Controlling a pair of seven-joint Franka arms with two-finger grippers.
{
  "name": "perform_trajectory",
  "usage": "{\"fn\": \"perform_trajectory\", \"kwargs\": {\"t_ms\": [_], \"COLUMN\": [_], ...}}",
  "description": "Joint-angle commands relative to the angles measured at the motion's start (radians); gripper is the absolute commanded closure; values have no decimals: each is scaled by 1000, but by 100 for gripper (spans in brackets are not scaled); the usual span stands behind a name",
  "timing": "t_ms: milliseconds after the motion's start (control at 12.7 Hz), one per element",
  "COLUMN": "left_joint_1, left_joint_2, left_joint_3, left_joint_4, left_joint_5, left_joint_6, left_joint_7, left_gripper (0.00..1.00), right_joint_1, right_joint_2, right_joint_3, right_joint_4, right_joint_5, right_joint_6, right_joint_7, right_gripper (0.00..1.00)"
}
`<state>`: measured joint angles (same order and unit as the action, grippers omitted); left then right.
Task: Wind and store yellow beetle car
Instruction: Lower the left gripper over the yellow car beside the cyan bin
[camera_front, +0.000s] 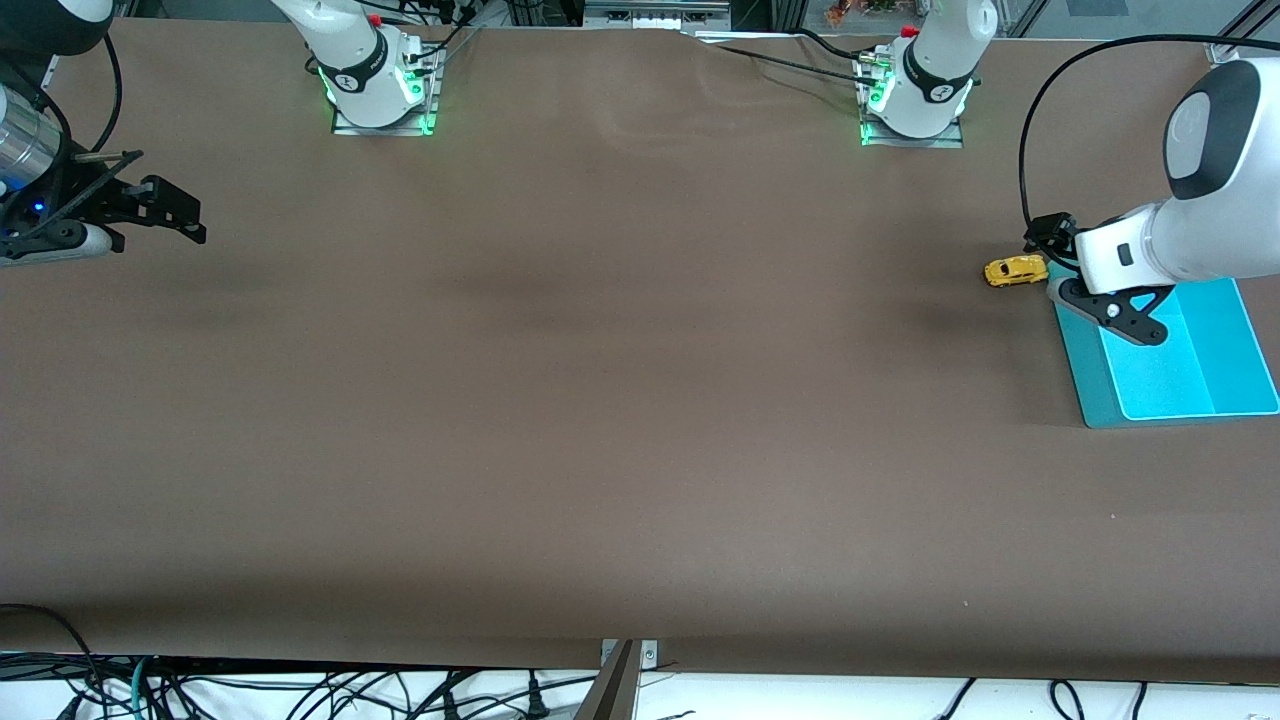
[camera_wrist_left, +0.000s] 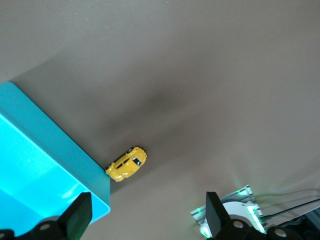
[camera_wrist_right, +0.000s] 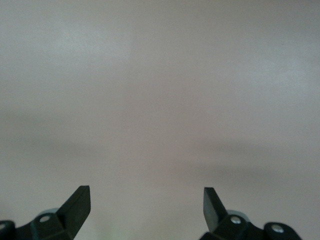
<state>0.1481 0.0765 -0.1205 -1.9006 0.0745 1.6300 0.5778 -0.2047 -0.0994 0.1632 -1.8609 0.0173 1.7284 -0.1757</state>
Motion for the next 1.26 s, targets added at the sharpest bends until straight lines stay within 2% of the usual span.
{"fn": "perform_trajectory", "kwargs": {"t_ms": [0, 315, 631, 788, 946, 1103, 1182], "left_joint_1": [48, 195, 200, 208, 215, 243, 261], "left_joint_2": [-70, -69, -58, -41, 9, 16, 22], "left_joint_3": [-8, -13, -16, -16, -16, -16, -16], "left_joint_4": [-197, -431, -632, -654, -652, -652, -654], "left_joint_5": [63, 64, 64, 65, 65, 158, 168], "left_joint_6": [178, 520, 762, 798, 812, 840, 841], "left_joint_7": [242, 630, 711, 714, 714, 717, 718], "left_gripper": [0, 0, 0, 0, 0, 0, 0], "right_joint_1": [14, 14, 16, 18, 24, 21, 19], "right_joint_2": [3, 4, 4, 4, 3, 7, 7], "right_joint_3": [-5, -4, 4, 7, 47, 41, 39], "right_joint_4": [35, 46, 61, 63, 63, 66, 66], "right_joint_5": [13, 13, 7, 12, 9, 12, 13], "right_joint_6": [-23, -24, -35, -38, -38, -38, -38], "right_joint_7": [16, 18, 48, 82, 139, 131, 131], "right_gripper": [0, 0, 0, 0, 0, 0, 0]}}
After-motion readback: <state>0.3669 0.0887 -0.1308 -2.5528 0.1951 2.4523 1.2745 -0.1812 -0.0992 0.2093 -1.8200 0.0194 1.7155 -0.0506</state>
